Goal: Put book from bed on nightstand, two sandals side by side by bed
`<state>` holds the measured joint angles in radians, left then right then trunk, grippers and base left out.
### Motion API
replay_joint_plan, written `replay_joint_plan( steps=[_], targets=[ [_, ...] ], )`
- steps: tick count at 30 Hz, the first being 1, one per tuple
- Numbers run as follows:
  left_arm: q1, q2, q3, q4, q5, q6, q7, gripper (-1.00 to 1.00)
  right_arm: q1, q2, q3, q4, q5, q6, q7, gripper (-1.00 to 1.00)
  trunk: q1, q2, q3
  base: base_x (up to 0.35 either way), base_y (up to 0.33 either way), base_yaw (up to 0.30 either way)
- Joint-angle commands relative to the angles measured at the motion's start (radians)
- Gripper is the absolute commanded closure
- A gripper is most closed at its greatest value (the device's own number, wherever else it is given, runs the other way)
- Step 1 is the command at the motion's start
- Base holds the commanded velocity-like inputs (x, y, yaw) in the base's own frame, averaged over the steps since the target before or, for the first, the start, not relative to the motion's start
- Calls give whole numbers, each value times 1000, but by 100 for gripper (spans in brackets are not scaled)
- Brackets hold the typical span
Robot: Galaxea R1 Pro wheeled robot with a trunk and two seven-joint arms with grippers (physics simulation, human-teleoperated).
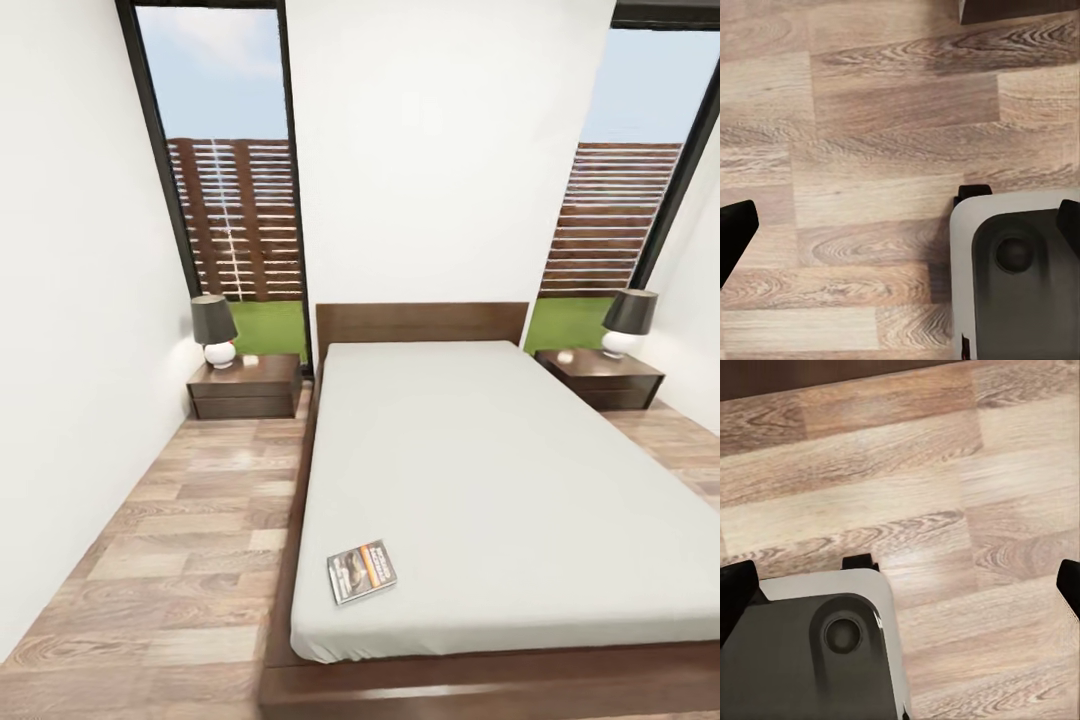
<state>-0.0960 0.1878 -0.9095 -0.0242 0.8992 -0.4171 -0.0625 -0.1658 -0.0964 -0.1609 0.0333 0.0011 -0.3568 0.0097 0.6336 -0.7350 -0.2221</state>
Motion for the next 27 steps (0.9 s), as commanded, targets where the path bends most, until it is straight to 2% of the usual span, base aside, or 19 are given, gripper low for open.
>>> replay_joint_plan(
  steps=[1, 10, 27],
  targets=[
    [-1, 0, -5, 0, 10, -2, -7, -100, -1, 0, -5, 4, 0, -7, 1, -100, 0, -1, -1, 129, -95, 183],
    [-1, 0, -4, 0, 10, -2, -7, -100, -1, -1, -5, 4, 0, -7, 1, -100, 0, -1, -2, 128, -51, 122],
    [-1, -1, -4, 0, 10, -2, -7, -100, -1, 0, -5, 4, 0, -7, 1, -100, 0, -1, -2, 87, -9, 22]
  ],
)
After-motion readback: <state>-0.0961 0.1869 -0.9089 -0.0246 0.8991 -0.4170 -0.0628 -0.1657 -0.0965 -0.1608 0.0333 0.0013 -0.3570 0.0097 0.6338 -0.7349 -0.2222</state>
